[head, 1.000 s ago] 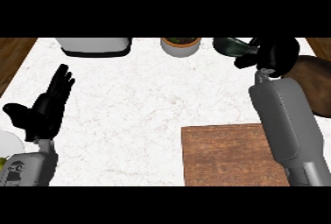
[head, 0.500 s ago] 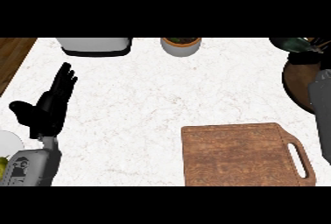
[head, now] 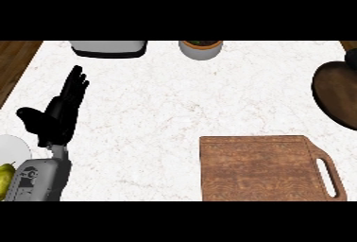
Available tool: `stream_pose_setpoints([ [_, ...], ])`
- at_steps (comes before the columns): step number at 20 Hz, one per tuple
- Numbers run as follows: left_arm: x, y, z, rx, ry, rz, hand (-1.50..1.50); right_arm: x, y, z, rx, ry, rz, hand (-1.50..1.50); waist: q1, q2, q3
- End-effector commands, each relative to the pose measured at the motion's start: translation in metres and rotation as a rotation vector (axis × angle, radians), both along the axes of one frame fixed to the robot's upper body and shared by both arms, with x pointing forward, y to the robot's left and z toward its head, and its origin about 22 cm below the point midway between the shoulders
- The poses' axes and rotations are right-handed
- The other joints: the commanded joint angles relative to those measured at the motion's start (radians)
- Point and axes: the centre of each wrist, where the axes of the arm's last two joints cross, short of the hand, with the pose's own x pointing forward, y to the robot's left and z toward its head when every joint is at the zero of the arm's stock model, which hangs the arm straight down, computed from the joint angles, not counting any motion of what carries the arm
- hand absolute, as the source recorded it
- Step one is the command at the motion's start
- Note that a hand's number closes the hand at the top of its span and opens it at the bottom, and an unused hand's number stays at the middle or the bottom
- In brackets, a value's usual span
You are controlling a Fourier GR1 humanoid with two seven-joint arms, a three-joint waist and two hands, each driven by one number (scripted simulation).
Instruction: Pick the eggplant from the cutting board and place it in the pan
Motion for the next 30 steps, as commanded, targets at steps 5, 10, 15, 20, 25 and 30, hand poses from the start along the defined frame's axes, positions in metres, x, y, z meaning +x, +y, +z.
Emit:
stream_pose_setpoints([
  [5,0.008,-0.003,0.002,0.002,-0.009,-0.033,0.0,-0.025,-0.034,-0.03,0.021,-0.022,-0.055,1.5,0.026,0.015,0.004],
  [10,0.005,-0.007,0.009,0.005,-0.001,-0.026,0.0,-0.047,-0.047,-0.053,0.205,-0.008,-0.031,-1.5,0.022,0.012,0.007],
  [15,0.003,-0.006,-0.002,0.0,-0.009,-0.017,0.0,-0.036,-0.04,-0.05,0.48,-0.034,0.103,-1.5,0.029,0.015,0.007],
  [20,0.003,-0.002,0.005,0.002,-0.015,-0.038,0.0,-0.052,-0.051,-0.057,0.414,-0.099,0.115,-1.5,0.03,0.013,0.007],
  [25,0.013,-0.002,0.016,0.002,-0.011,-0.003,0.0,-0.043,-0.04,-0.058,0.391,-0.343,0.13,-1.5,0.005,0.003,0.004],
  [30,-0.006,-0.006,-0.005,-0.006,0.028,0.015,0.0,-0.081,-0.067,-0.073,0.505,-0.499,0.182,-1.5,-0.027,-0.013,0.0],
])
